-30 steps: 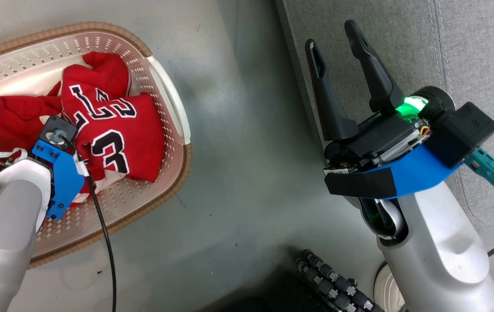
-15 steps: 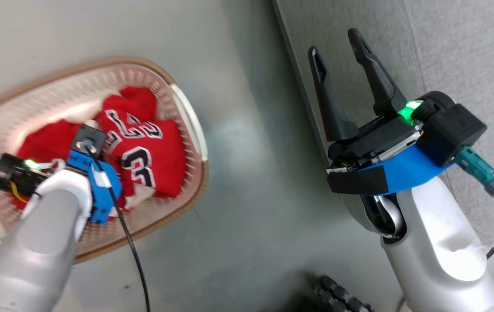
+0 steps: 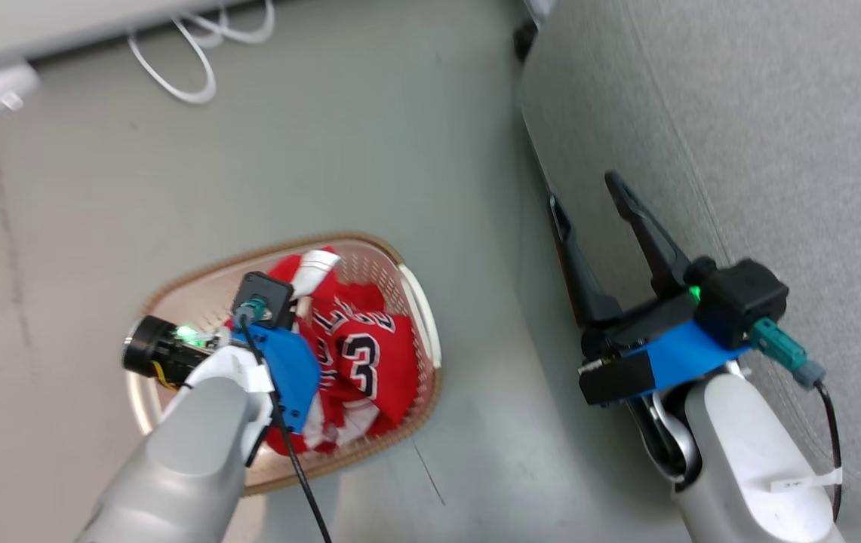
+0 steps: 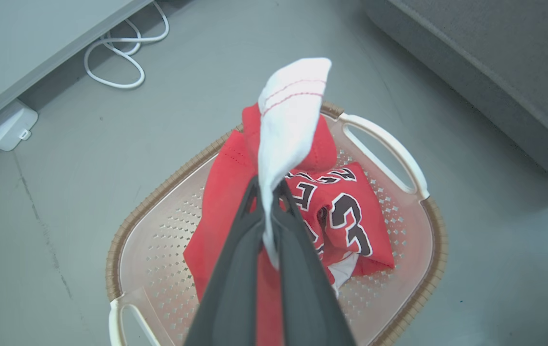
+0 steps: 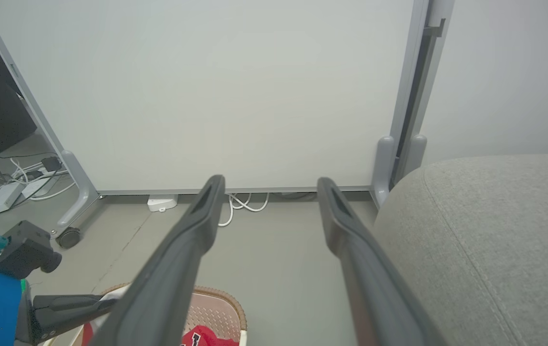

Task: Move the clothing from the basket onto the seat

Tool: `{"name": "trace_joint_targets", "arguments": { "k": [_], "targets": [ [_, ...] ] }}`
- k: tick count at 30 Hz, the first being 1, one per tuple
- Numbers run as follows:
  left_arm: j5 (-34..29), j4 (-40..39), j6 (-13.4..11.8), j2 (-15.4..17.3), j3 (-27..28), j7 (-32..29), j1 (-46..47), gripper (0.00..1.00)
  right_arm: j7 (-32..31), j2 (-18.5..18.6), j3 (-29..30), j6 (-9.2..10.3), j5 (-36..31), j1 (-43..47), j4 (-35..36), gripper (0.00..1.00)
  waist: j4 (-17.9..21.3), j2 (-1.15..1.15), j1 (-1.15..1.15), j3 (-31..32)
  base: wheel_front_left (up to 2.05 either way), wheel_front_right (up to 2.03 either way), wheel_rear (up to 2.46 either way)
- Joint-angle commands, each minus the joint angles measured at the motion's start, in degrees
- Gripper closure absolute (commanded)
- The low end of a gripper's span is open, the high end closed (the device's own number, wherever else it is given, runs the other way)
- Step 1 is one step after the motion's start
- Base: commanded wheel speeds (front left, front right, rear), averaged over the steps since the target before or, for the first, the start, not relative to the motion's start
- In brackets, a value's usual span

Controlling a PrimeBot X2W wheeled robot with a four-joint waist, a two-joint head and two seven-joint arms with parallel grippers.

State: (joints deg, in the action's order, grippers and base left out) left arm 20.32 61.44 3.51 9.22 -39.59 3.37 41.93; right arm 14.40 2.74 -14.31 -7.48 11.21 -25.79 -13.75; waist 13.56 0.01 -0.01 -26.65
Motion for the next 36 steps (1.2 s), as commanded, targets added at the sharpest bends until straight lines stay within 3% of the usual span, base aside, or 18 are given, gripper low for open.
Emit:
{"name": "trace_joint_targets", "arguments": {
  "k": [1,10,22,36],
  "targets": [
    [0.83,0.39,0.48,-0.91,0.22,1.03,-0.62,1.0,-0.66,0.26,0.37,-0.03,-0.03,1.82,-0.23,0.0,-4.95,-0.01,0.01,8.13,0.0,0.0,0.0],
    [4.73,-1.01,2.48,-5.38,0.68,6.18,0.7,1.0,-4.12,0.25,2.08,-0.03,-1.26,8.81,0.21,0.0,-9.45,-0.01,0.01,18.28,0.0,0.0,0.0],
    [14.37,-14.23,3.83,-6.31,-5.73,4.91,3.86,1.0,-7.72,0.24,1.63,-0.03,0.17,13.78,1.32,0.0,-11.83,-0.01,0.01,25.1,0.0,0.0,0.0],
    [23.53,-20.73,0.38,-6.32,-14.07,1.8,11.03,1.0,-8.49,0.24,0.1,-0.03,0.41,14.97,1.91,0.0,-10.48,-0.01,0.01,26.69,0.0,0.0,0.0]
  ]
}}
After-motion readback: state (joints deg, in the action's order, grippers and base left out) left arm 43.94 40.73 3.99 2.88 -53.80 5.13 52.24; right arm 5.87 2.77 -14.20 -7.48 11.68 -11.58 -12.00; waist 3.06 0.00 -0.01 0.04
